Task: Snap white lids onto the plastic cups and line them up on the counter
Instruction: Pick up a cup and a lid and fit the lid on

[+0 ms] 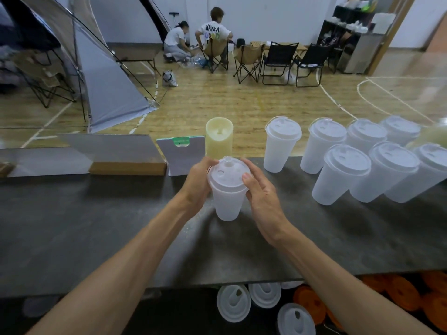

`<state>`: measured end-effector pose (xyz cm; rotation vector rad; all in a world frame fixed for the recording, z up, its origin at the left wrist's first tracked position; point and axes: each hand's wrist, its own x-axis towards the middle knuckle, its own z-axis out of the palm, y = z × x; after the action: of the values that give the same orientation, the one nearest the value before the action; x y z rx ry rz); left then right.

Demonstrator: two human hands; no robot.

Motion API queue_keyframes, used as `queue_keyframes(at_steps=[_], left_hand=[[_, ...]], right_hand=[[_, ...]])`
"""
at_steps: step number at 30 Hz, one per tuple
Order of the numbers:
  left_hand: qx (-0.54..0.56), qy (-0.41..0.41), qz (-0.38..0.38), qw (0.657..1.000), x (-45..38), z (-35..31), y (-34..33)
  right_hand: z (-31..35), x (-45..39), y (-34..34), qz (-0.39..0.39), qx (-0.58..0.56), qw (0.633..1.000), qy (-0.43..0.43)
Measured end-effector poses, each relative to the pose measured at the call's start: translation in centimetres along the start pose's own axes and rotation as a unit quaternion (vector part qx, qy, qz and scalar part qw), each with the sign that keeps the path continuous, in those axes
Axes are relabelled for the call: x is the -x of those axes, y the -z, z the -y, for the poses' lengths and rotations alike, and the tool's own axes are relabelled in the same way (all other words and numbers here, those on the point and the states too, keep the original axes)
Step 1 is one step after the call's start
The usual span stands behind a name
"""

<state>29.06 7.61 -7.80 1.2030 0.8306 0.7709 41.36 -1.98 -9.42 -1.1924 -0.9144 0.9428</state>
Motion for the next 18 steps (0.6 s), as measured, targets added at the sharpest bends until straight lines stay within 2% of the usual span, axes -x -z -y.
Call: queue_keyframes(at_steps=[2,6,9,12,15,18], left_hand=[[0.016,0.041,0.002,0.999,-0.8,-1.1,-0.1],[-0.017,0.067,-0.061,0.996,-2.1,-2.9,-0.7],[0.003,0.059,-0.119,0.991,-2.2,-2.7,-1.6],[0.009,0.009,-0.157,0.987,-2.0,-2.4,-1.9],[0.062,-0.029,-0.115,0.991,-1.0,-2.3,-1.7],[0.036,-0.056,-0.076,0.995,-0.1,-2.4,-1.7]], right_hand=[[0.1,0.0,-0.1,0.001,0.001,1.000,-0.003],[0.4,0.1,-0.2,-0.005,0.006,1.000,0.003],[0.4,0.2,-0.3,-0.010,0.003,1.000,0.005],[0.4,0.2,-0.6,-0.018,0.008,1.000,0.009],[0.4,0.2,-0.6,-0.021,0.020,0.999,0.012],[0.5,0.2,-0.6,-0.021,0.030,0.999,0.020]])
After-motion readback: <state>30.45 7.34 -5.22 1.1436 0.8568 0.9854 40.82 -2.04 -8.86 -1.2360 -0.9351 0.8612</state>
